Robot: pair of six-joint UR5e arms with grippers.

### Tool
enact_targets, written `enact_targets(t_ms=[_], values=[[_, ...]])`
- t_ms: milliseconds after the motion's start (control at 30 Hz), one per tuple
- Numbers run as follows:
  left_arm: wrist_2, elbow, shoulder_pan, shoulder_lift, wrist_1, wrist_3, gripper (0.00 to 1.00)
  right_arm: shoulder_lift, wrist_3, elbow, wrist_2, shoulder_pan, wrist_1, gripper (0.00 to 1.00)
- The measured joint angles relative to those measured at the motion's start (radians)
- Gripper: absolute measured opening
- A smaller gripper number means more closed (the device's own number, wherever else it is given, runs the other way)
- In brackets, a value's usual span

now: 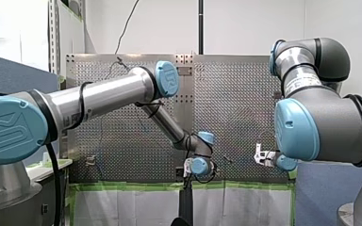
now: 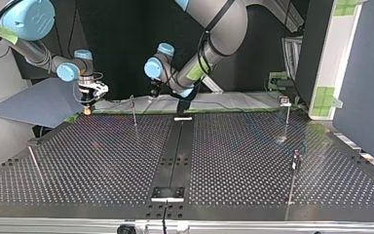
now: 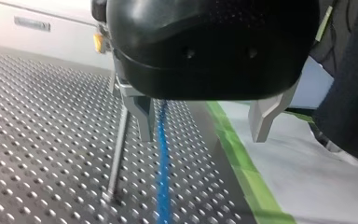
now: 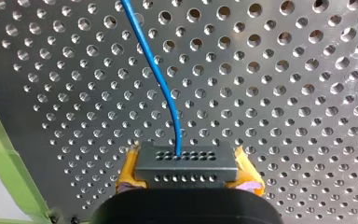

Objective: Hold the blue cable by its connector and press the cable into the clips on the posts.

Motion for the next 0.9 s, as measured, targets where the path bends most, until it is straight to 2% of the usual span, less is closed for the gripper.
enact_targets(t_ms=[400,700,900], values=[[0.013,-0.08,-0.006,0.092,0.03,-0.003,0.99,0.0,0.0,0.0,-0.002,0.0,0.01,0.0],[0.048,-0.094,-0.033,0.1,0.03,0.0,0.99,0.0,0.0,0.0,-0.002,0.0,0.019,0.0],[0.08,-0.094,-0.056,0.1,0.046,-0.024,0.99,0.0,0.0,0.0,-0.003,0.001,0.019,0.0]])
